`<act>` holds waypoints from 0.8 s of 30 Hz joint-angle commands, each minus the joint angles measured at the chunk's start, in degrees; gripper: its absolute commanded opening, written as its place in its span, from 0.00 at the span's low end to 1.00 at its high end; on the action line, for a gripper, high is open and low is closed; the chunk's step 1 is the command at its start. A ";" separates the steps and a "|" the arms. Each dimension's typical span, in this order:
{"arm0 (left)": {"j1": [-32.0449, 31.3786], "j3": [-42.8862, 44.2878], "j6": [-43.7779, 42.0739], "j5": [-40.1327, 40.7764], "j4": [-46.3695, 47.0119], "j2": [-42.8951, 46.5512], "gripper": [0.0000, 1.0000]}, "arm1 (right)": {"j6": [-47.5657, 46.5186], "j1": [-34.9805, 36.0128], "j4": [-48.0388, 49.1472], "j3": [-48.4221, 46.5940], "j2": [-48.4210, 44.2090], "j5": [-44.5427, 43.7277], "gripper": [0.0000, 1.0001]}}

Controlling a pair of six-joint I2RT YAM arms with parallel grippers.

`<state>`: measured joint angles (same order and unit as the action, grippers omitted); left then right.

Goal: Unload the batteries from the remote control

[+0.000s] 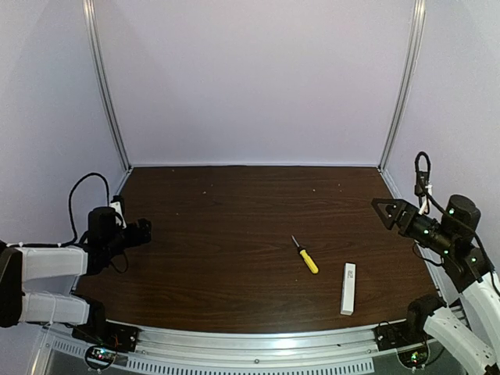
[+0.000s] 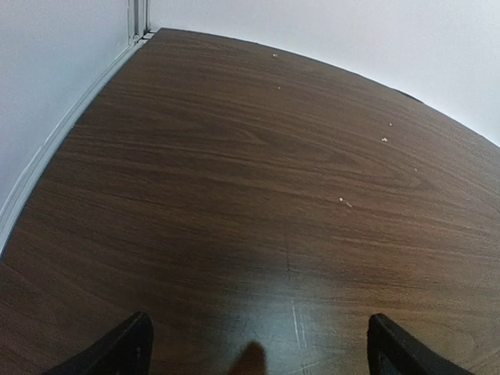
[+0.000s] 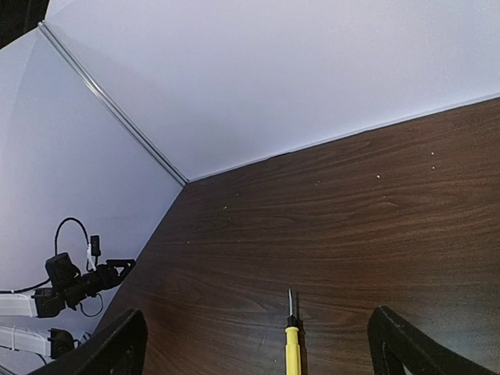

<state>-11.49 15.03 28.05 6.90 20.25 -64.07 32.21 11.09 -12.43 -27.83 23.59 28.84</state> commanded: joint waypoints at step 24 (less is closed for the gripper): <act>-1.26 3.43 0.60 1.44 -1.79 -2.66 0.96 | 11.87 7.73 -26.37 0.42 0.95 -21.83 1.00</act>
<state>-12.34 17.26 28.45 7.49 18.31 -66.30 41.87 14.59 -40.88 -28.75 21.04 12.05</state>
